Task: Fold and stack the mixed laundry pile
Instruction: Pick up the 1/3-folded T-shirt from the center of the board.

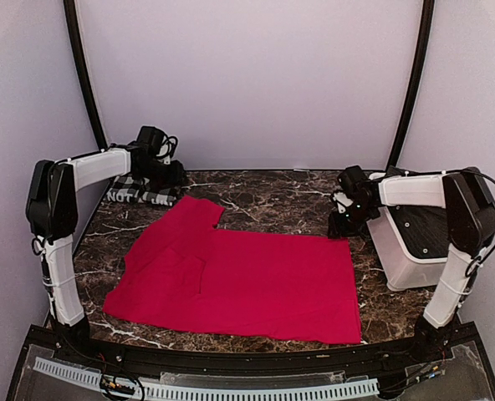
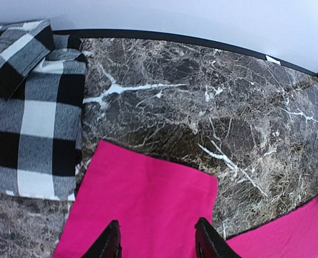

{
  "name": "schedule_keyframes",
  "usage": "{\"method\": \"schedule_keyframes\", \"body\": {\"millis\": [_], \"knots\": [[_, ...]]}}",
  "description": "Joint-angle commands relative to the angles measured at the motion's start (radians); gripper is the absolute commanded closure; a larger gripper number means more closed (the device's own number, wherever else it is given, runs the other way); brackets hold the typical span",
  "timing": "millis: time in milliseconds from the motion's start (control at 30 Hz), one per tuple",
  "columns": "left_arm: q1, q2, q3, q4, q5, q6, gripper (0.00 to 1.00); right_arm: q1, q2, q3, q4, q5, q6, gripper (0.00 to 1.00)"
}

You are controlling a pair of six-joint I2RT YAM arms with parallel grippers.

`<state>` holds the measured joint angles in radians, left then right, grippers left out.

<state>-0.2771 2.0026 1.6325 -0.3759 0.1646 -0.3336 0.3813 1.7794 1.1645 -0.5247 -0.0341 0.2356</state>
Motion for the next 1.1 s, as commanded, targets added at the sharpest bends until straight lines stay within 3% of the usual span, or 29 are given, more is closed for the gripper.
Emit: {"method": "schedule_keyframes", "body": {"millis": [0, 267, 467, 567, 733, 900, 1067], "knots": [[0.006, 0.068, 0.110, -0.086, 0.024, 0.087, 0.54, -0.009, 0.022, 0.032, -0.023, 0.109, -0.048, 0.54], [0.006, 0.096, 0.083, -0.083, -0.002, 0.086, 0.55, -0.019, 0.052, 0.019, -0.024, 0.181, -0.077, 0.47], [0.016, 0.058, 0.019, -0.073, 0.016, 0.049, 0.55, -0.039, 0.125, 0.041, -0.015, 0.128, -0.090, 0.51], [0.026, 0.029, -0.027, -0.052, 0.021, 0.027, 0.55, -0.043, 0.143, 0.039, -0.017, 0.094, -0.093, 0.56], [0.070, -0.023, -0.101, -0.021, 0.021, -0.003, 0.56, -0.047, 0.137, 0.027, -0.010, 0.080, -0.097, 0.81], [0.130, -0.053, -0.210, 0.049, 0.040, -0.008, 0.58, -0.047, 0.122, 0.042, -0.010, 0.054, -0.099, 0.98], [0.134, -0.030, -0.179, 0.048, 0.023, 0.042, 0.61, -0.048, 0.112, 0.055, -0.009, 0.039, -0.103, 1.00]]}}
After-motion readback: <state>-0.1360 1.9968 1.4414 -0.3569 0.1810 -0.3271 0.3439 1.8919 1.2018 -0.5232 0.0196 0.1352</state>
